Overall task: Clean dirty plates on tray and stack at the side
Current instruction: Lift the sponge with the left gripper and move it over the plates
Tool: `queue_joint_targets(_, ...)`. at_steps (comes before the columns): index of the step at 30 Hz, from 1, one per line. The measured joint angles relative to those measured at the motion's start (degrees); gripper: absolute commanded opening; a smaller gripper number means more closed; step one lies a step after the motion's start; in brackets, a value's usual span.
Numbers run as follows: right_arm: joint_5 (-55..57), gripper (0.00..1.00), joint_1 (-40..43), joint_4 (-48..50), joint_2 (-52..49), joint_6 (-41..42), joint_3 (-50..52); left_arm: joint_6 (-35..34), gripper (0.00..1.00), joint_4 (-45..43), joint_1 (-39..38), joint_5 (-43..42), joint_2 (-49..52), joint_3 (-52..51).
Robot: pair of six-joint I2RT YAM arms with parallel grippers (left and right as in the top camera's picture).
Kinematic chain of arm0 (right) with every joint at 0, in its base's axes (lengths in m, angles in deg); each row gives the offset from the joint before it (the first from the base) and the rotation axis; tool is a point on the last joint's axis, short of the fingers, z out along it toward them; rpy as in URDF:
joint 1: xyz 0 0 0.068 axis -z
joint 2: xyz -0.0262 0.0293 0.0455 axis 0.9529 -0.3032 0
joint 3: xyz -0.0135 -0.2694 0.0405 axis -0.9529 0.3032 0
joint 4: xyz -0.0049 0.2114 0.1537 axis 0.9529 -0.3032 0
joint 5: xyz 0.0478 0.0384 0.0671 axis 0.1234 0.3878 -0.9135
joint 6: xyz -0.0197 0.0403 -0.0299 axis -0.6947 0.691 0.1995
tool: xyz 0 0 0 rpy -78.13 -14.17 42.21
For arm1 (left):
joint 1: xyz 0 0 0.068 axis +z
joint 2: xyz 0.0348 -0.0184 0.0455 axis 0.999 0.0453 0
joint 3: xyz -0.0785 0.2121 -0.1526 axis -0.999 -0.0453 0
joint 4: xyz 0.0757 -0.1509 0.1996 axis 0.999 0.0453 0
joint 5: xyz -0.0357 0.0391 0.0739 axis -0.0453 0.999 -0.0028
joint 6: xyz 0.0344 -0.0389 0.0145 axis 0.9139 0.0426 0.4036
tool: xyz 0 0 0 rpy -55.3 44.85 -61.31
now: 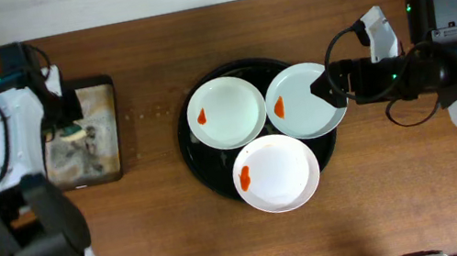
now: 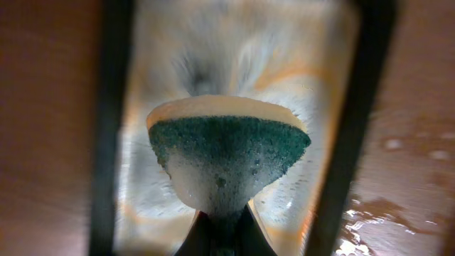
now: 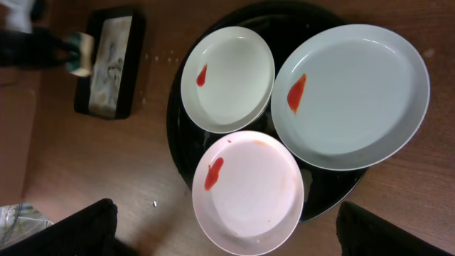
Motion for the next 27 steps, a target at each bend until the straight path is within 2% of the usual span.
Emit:
queue_joint_targets(3, 0.00, 0.99, 0.00, 0.00, 0.00, 0.00, 0.00, 0.17, 0.00, 0.35, 0.00, 0.02, -3.74, 1.38)
queue_joint_targets(8, 0.02, 0.99, 0.00, -0.02, 0.00, -0.02, 0.00, 0.17, 0.00, 2.27, 0.00, -0.83, -3.89, 1.42)
queue_joint_targets(15, 0.02, 0.99, 0.00, -0.04, 0.00, 0.07, 0.00, 2.36, 0.00, 3.13, -1.95, -15.89, -4.15, 1.42)
queue_joint_targets(17, 0.02, 0.99, 0.00, -0.04, 0.00, 0.83, 0.00, 2.56, 0.00, 3.13, -4.11, -17.97, -4.57, 1.42)
queue_joint_targets(22, 0.00, 0.99, -0.13, -0.20, -1.16, 2.51, 0.00, 2.82, 0.00, 1.88, -16.28, -23.58, -7.13, 1.42)
queue_joint_targets(27, 0.04, 0.99, -2.54, -0.24, -5.51, 3.28, 0.00, 2.47, 0.00, -0.79, -28.46, -22.38, -7.04, 1.42)
